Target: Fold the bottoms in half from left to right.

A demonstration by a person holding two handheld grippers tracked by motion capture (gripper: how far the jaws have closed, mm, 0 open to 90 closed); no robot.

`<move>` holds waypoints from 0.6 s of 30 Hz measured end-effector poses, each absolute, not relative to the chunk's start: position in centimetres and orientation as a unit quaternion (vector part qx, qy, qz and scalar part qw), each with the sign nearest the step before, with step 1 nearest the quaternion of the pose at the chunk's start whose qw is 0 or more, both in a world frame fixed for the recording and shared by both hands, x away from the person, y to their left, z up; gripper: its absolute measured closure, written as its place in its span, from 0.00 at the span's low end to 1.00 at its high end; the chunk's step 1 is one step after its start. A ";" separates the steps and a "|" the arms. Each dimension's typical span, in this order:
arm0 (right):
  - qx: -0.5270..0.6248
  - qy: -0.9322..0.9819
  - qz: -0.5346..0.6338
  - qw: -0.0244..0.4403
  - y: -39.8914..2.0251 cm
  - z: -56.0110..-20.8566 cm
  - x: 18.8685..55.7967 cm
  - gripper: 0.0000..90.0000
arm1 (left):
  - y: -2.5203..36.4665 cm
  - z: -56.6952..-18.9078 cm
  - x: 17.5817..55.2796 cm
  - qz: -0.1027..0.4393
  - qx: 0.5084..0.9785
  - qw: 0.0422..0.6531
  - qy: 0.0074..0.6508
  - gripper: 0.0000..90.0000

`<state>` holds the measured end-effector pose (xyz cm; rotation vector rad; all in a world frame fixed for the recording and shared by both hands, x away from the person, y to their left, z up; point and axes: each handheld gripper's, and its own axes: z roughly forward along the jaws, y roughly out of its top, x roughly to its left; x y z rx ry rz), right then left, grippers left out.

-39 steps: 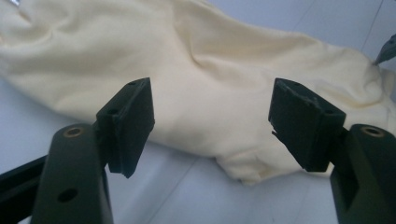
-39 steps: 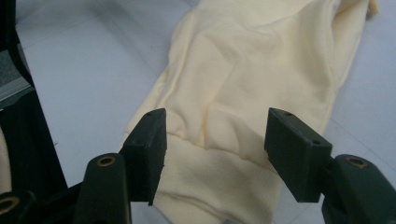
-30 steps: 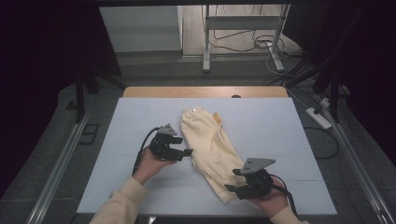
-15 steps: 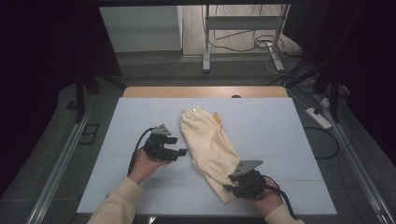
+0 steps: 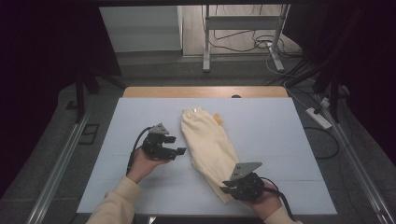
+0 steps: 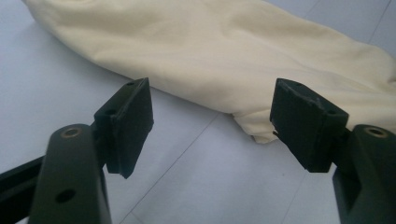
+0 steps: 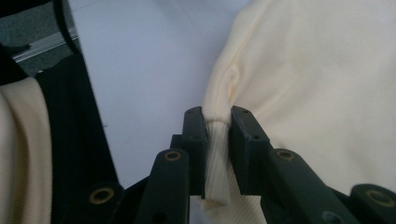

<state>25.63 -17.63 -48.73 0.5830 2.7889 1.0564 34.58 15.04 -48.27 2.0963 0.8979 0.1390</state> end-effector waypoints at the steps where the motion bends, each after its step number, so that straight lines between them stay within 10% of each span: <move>1: 0.187 0.919 0.344 0.050 -17.4 -48.9 25.5 0.84 | 15.1 -48.2 34.6 0.055 0.834 0.417 0.358 0.33; 18: 0.213 0.890 0.395 0.079 -19.3 -47.7 26.4 0.47 | 15.8 -48.3 34.6 0.050 0.829 0.422 0.364 0.32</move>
